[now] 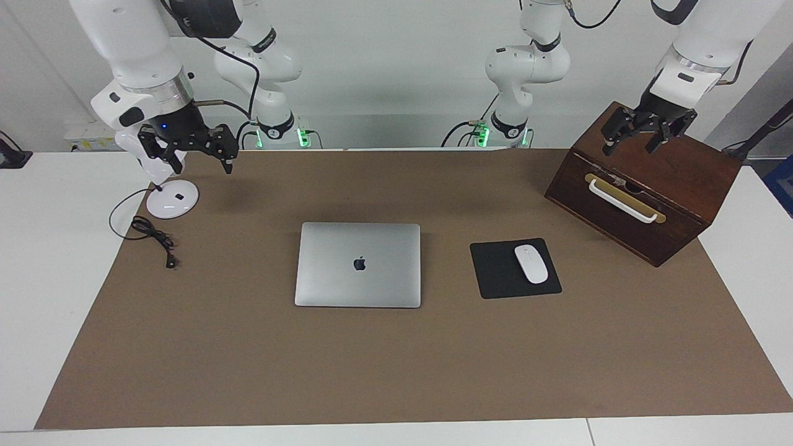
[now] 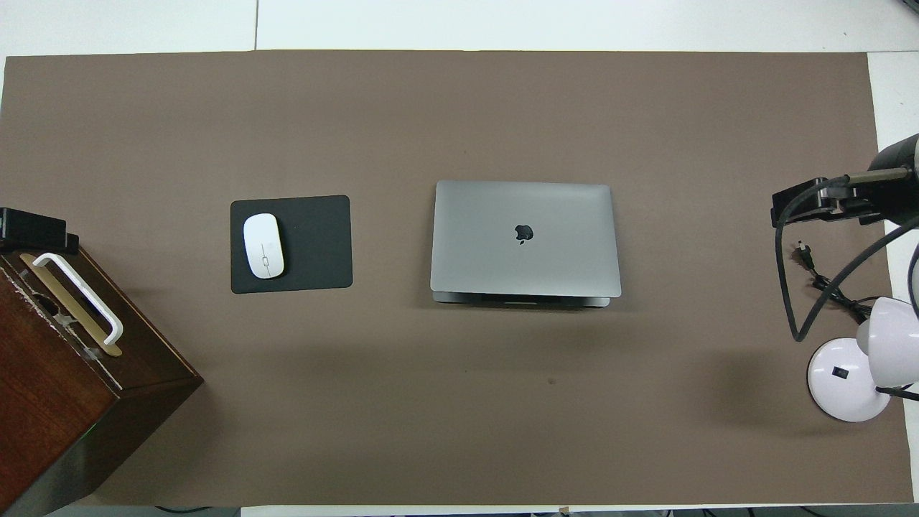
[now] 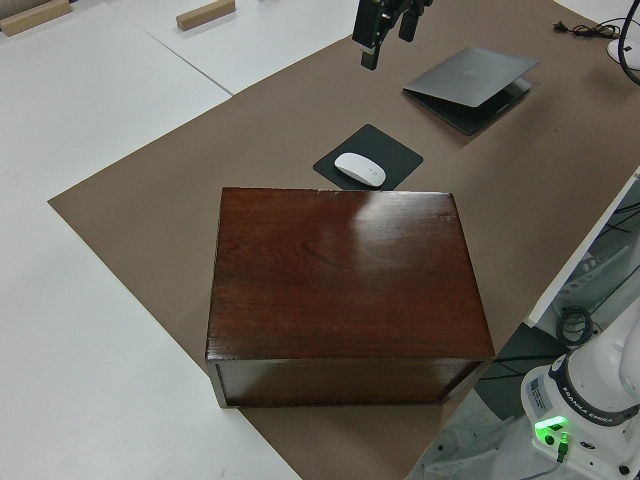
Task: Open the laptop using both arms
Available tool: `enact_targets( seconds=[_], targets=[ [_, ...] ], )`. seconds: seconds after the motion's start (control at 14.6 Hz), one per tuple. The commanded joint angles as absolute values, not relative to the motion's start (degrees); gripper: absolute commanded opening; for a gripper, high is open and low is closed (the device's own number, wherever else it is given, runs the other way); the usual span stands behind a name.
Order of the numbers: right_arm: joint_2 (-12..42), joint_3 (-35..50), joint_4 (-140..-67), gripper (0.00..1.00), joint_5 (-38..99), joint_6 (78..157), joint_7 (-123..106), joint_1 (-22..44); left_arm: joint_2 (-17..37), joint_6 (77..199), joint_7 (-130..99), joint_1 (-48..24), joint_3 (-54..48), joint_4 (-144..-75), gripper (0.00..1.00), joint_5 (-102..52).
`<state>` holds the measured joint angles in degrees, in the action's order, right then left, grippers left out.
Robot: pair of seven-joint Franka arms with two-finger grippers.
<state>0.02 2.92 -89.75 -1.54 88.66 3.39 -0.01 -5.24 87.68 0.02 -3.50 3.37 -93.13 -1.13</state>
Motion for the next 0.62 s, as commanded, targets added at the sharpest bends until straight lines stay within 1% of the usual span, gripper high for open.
enact_targets(
  seconds=[0.0, 0.55],
  targets=[
    [0.35, 3.78, -88.86, 1.0, -1.67, 88.07, 4.39, -0.88, -5.27, 87.89, -0.7, -4.04, 3.78, -92.72, 1.0, -0.97],
    [0.0, 4.21, -89.47, 1.0, -0.53, 88.33, 3.78, -0.7, -5.71, 87.89, -0.62, -3.87, 3.78, -93.6, 1.0, -0.88]
  ],
)
